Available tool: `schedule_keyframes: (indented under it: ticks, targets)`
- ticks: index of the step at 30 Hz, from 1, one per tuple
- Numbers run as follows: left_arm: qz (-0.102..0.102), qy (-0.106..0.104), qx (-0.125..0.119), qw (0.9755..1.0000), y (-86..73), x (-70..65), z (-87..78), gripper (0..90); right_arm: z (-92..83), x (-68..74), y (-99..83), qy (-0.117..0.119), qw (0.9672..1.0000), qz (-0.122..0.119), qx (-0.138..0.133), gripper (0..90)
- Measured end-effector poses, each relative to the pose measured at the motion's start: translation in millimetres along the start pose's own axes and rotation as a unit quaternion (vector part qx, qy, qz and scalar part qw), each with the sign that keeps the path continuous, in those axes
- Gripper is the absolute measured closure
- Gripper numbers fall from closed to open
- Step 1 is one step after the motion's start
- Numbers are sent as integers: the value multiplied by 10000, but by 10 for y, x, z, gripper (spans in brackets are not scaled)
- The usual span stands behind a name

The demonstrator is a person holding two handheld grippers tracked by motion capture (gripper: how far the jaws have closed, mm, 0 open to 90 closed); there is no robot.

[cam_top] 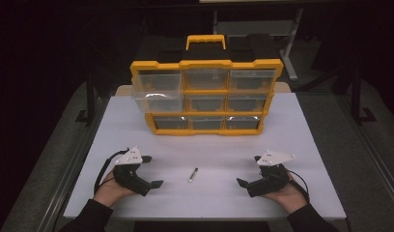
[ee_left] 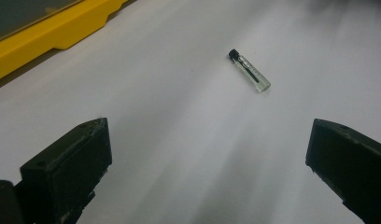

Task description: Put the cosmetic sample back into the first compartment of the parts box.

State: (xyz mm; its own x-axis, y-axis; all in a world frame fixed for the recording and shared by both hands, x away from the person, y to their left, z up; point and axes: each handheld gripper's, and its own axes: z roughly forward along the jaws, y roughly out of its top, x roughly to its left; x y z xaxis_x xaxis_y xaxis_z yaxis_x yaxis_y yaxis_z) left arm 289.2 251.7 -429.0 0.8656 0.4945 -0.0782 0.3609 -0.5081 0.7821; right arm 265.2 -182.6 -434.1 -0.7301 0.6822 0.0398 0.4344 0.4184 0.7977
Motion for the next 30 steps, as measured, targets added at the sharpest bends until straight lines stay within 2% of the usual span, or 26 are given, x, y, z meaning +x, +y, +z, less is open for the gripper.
schedule_keyframes:
  ticks: [16,30]
  targets:
    - [-36,-25,-11,10000,38,20,11,0,2,21,26,89,9999,-3,-46,0]
    - [76,-133,68,9999,191,-46,130,0,-5,30,34,133,9999,-13,-107,0]
